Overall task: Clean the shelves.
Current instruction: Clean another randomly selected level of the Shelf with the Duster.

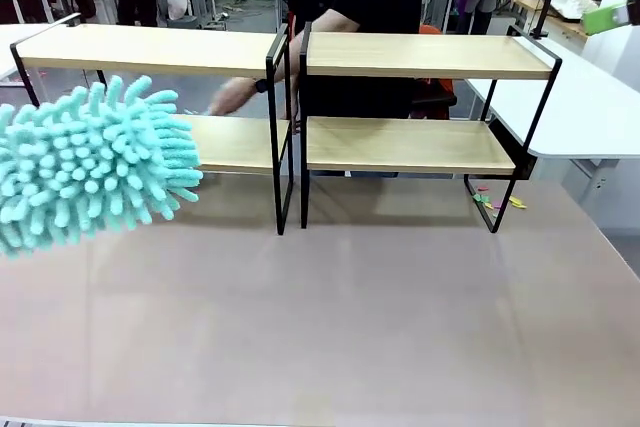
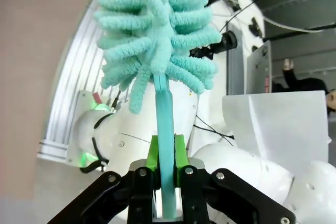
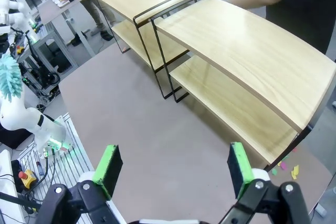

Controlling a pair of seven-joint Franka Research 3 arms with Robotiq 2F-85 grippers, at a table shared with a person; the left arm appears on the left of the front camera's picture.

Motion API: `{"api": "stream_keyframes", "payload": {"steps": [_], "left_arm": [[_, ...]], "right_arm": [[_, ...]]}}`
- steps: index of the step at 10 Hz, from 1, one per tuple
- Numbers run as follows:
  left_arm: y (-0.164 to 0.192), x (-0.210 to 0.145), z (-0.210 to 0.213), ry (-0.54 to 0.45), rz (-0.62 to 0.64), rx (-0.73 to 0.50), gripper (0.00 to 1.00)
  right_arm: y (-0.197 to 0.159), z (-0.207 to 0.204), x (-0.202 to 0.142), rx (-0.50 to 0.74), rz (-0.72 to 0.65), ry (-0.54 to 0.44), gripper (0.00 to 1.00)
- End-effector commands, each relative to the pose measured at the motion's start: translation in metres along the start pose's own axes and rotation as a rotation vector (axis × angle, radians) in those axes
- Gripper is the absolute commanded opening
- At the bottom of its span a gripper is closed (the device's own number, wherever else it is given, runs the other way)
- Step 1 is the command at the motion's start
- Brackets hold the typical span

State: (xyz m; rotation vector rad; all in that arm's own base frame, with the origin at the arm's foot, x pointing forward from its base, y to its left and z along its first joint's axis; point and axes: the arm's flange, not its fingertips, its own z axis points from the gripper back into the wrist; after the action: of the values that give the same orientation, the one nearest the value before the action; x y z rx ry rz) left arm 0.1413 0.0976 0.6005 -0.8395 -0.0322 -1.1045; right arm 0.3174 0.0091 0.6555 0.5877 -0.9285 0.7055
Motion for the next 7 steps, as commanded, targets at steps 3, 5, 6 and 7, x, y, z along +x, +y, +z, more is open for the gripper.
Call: {"api": "stream_keyframes", "payload": {"steps": [3, 5, 6, 7], "left_arm": [[-0.005, -0.007, 0.0, -0.015, -0.021, 0.006, 0.13], [-0.005, -0.007, 0.0, -0.015, -0.021, 0.006, 0.13], [-0.005, -0.007, 0.0, -0.015, -0.021, 0.006, 0.13], [-0.005, -0.007, 0.0, -0.015, -0.021, 0.006, 0.13]], "right_arm": [[0.0, 0.0, 0.001, 0.002, 0.002, -0.004, 1.0], [0.0, 0.0, 0.001, 0.002, 0.002, -0.004, 1.0], [0.0, 0.0, 0.001, 0.002, 0.002, -0.004, 1.0], [0.0, 0.0, 0.001, 0.002, 0.002, -0.004, 1.0]]}}
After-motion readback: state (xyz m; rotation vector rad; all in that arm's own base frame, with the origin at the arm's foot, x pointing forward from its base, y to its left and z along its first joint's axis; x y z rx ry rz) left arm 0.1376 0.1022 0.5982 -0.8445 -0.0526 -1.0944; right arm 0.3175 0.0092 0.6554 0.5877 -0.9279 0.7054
